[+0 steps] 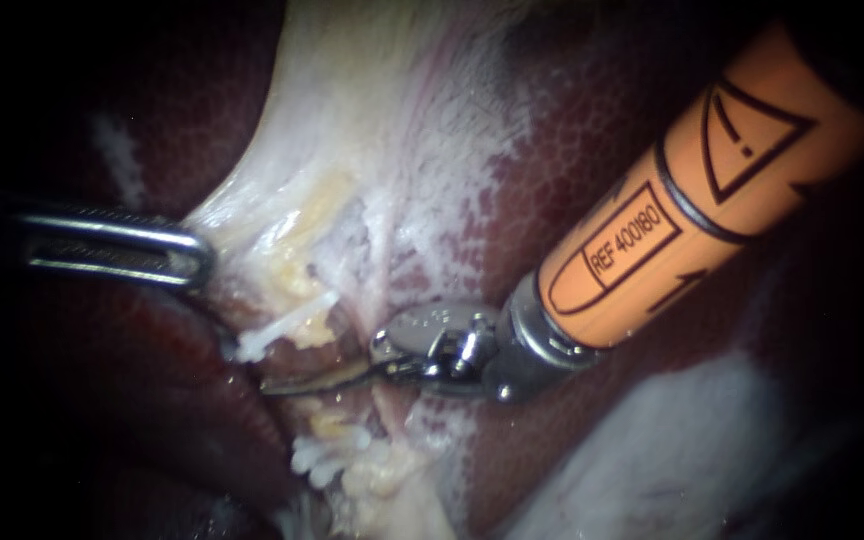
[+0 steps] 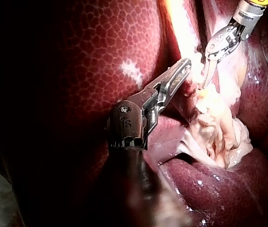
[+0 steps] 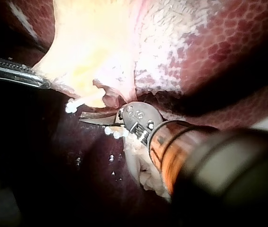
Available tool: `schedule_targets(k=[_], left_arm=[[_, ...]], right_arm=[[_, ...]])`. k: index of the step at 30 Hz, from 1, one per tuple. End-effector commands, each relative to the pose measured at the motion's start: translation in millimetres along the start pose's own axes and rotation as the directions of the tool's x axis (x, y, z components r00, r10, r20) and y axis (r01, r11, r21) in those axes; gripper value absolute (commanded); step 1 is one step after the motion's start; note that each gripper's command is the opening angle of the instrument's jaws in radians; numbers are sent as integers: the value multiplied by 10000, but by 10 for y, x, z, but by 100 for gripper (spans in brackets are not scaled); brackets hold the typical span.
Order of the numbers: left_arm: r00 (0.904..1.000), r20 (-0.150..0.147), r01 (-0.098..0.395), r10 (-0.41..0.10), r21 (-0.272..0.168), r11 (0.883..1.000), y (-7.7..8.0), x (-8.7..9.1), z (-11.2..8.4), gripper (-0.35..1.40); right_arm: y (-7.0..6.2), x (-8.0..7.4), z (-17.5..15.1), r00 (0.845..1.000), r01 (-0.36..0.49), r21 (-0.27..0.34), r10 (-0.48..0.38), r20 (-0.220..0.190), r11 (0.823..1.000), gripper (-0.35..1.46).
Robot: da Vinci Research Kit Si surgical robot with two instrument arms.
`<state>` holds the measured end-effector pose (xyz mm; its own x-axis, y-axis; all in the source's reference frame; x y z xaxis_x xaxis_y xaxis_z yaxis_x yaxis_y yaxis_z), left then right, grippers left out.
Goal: Go back from the cut left tube
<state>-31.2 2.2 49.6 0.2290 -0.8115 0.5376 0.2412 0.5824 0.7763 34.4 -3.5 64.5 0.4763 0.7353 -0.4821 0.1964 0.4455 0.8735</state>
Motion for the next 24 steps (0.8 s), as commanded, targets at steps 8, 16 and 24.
schedule_targets(k=[8, 16, 24], left_arm=[[10000, 0, 0, 0, -1, 10000, 0, 0, 0, -35], [10000, 0, 0, 0, -1, 10000, 0, 0, 0, -35], [10000, 0, -1, 1, 0, 10000, 0, 0, 0, -35]], right_arm=[[1, 0, 0, 10000, 18, 29, -18, -16, 10000, -35], [1, -1, -2, 9988, -240, 361, 254, -407, 9991, -16], [0, -1, -2, 9989, -236, 369, 251, -403, 9990, 34]])
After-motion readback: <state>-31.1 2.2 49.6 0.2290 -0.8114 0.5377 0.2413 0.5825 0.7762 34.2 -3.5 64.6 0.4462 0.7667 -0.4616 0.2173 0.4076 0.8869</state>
